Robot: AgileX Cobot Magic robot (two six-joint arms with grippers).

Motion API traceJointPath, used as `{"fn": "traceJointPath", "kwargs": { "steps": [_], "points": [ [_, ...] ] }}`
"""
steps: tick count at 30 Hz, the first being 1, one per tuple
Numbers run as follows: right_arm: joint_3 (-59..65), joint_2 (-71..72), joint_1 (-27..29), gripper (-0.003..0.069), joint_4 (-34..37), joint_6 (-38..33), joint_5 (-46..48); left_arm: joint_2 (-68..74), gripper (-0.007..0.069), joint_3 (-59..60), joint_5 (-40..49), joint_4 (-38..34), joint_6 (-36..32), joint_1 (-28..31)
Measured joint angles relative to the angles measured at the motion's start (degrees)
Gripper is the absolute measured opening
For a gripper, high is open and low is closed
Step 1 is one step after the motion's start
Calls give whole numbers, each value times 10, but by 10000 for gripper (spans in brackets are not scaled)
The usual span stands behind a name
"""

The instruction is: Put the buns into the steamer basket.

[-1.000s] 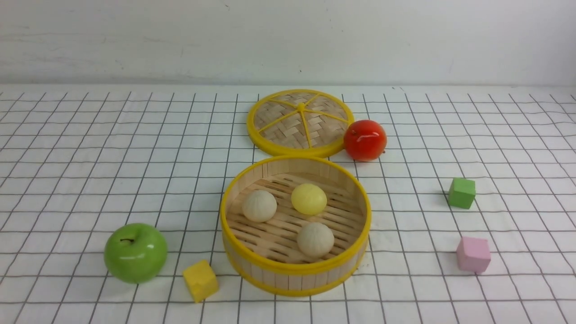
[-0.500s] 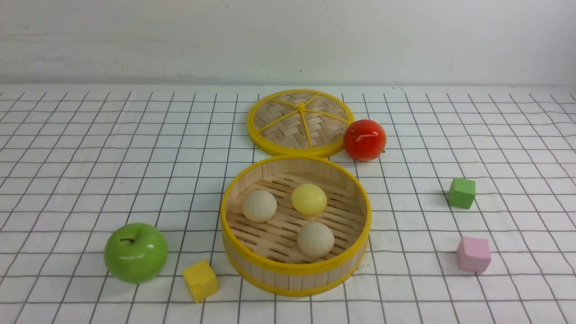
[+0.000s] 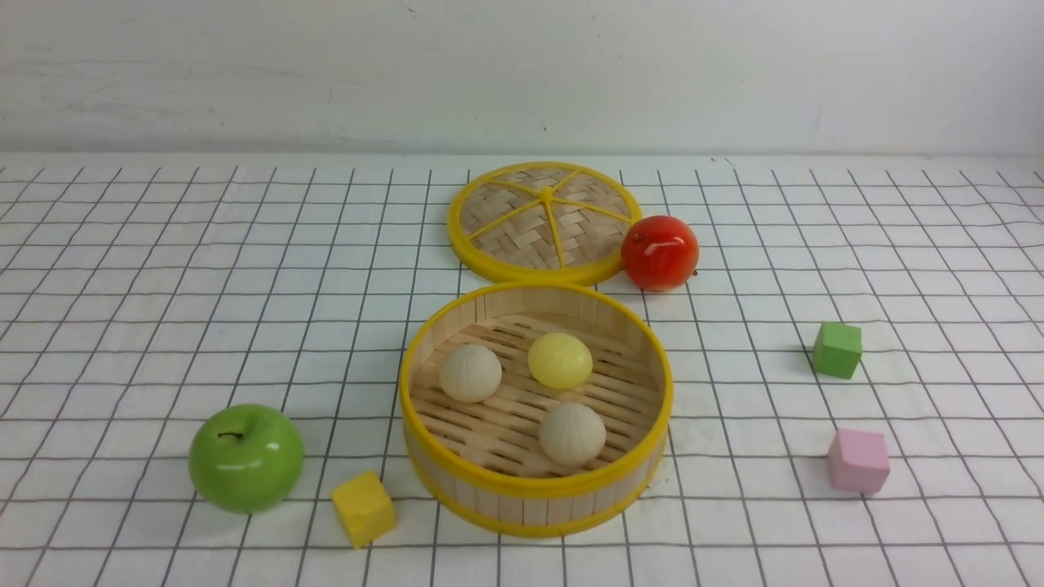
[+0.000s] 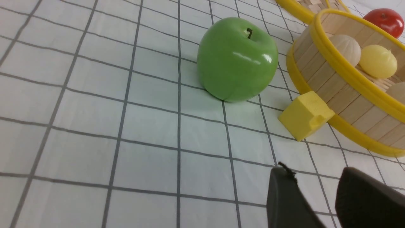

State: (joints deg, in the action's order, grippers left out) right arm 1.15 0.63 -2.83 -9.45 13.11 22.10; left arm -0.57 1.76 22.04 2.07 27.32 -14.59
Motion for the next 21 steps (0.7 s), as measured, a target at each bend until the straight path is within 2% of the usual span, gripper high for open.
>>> {"fn": "traceJointPath", "kwargs": {
  "steps": [21],
  "points": [
    [0, 0, 0, 59, 0, 0, 0, 0, 237, 0, 0, 0, 0, 0]
  ]
}}
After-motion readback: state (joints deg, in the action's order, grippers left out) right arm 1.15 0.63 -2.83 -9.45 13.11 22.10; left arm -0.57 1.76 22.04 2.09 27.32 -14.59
